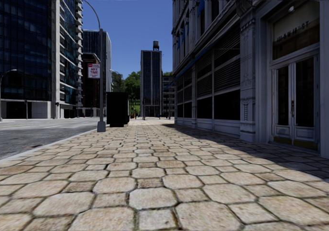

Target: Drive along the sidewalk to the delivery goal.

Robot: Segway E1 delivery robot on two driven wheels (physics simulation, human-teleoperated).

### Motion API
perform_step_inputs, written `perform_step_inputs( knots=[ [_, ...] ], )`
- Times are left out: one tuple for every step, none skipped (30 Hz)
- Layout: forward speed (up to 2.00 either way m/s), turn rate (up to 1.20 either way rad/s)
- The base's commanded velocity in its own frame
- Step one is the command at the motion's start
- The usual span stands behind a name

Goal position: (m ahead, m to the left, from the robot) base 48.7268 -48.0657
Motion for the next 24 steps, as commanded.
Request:
perform_step_inputs(
  knots=[
    [1.85, 0.00],
    [1.85, 0.00],
    [1.84, 0.00],
    [1.84, 0.00],
    [1.84, 0.00],
    [1.84, 0.00],
    [1.84, 0.00],
    [1.84, 0.00],
    [1.84, 0.00],
    [1.84, 0.00],
    [1.84, 0.00],
    [1.84, 0.00],
    [1.84, 0.00],
    [1.84, 0.00],
    [1.84, 0.00],
    [1.84, 0.00],
    [1.84, 0.00],
    [1.84, 0.16],
    [1.84, 0.64],
    [1.84, 1.20],
    [1.84, 1.20],
    [1.84, 1.20],
    [1.84, 1.20],
    [1.84, 0.73]
  ],
)
